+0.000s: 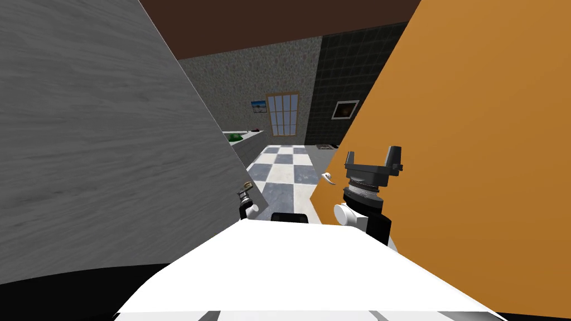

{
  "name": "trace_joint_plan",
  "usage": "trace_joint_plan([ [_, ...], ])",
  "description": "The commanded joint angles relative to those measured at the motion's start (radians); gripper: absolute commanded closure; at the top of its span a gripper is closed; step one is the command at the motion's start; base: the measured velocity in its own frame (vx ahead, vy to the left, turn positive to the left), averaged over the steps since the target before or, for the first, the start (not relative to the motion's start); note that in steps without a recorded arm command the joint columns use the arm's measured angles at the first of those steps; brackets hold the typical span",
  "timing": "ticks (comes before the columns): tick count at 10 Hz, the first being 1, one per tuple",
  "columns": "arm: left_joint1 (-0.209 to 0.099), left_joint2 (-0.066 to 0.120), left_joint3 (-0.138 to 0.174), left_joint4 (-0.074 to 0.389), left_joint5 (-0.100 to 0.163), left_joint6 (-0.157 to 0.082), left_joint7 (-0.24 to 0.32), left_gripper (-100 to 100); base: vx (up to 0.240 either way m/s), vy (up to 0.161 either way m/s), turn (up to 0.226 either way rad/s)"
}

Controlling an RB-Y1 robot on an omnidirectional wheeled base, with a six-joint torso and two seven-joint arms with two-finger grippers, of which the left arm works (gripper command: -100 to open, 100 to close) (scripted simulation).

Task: Push the door open

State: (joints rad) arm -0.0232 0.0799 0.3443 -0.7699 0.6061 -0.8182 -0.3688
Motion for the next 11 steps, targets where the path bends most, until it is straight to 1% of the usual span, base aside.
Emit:
trace_joint_plan([
  [1, -0.013, 0.016, 0.016, 0.030, 0.010, -0.020, 0.004, 100, 0.126, 0.006, -0.019],
  [2, -0.013, 0.016, 0.016, 0.030, 0.010, -0.020, 0.004, 100, 0.065, 0.003, 0.017],
  [3, 0.000, 0.014, 0.043, 0.017, 0.028, -0.021, -0.008, 100, 0.113, -0.004, -0.072],
  [6, 0.023, 0.009, 0.092, -0.007, 0.062, -0.023, -0.031, 100, 0.187, 0.046, -0.052],
  [7, 0.029, 0.007, 0.106, -0.014, 0.071, -0.024, -0.037, 100, 0.205, 0.060, -0.038],
  [8, 0.029, 0.007, 0.106, -0.014, 0.071, -0.024, -0.037, 100, 0.122, 0.052, -0.005],
  [9, 0.032, 0.005, 0.113, -0.017, 0.076, -0.024, -0.040, 100, 0.070, 0.031, -0.008],
  [10, 0.043, 0.001, 0.136, -0.028, 0.092, -0.026, -0.051, 100, 0.144, 0.040, -0.074],
  [11, 0.047, -0.001, 0.145, -0.033, 0.098, -0.026, -0.055, 100, 0.154, 0.031, -0.040],
])
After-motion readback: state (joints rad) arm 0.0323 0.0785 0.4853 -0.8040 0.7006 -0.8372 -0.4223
